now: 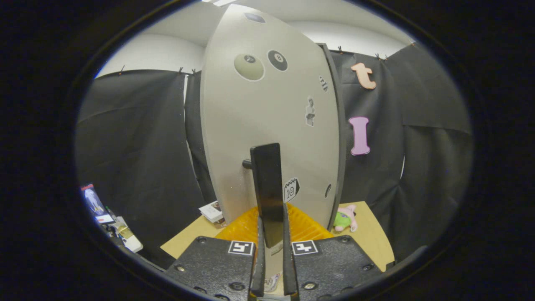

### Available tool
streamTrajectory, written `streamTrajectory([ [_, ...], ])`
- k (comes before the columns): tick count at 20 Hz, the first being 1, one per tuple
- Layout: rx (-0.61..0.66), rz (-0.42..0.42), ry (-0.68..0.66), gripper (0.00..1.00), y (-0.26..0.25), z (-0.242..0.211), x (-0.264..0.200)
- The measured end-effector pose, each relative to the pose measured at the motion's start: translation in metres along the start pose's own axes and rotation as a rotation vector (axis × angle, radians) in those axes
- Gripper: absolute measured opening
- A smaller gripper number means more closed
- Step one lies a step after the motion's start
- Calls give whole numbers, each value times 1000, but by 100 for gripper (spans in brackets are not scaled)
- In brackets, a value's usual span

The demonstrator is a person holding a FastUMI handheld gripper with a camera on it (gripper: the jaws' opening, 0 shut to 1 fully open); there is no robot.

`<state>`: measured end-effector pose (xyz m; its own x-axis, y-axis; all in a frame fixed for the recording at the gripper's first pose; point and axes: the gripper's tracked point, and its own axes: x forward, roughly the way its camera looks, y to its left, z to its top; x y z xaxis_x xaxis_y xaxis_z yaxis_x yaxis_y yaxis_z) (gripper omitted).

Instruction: Open the shoe cabinet door, grab the shoes and put them into the shoe cabinet, then close the shoe cabinet door.

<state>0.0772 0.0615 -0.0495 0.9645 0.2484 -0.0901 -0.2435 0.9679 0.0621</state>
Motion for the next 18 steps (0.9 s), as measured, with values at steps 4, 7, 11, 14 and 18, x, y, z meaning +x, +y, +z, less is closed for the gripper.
streamTrajectory([
  [4, -5, -12, 2, 17, -17, -1, -12],
  [7, -2, -36, 1, 15, -30, 1, -18],
  [11, 0, -99, -6, 9, -49, 2, -23],
  [14, -10, -155, -17, 6, -64, 4, -25],
  [18, 24, -175, -24, 4, -71, 4, -25],
])
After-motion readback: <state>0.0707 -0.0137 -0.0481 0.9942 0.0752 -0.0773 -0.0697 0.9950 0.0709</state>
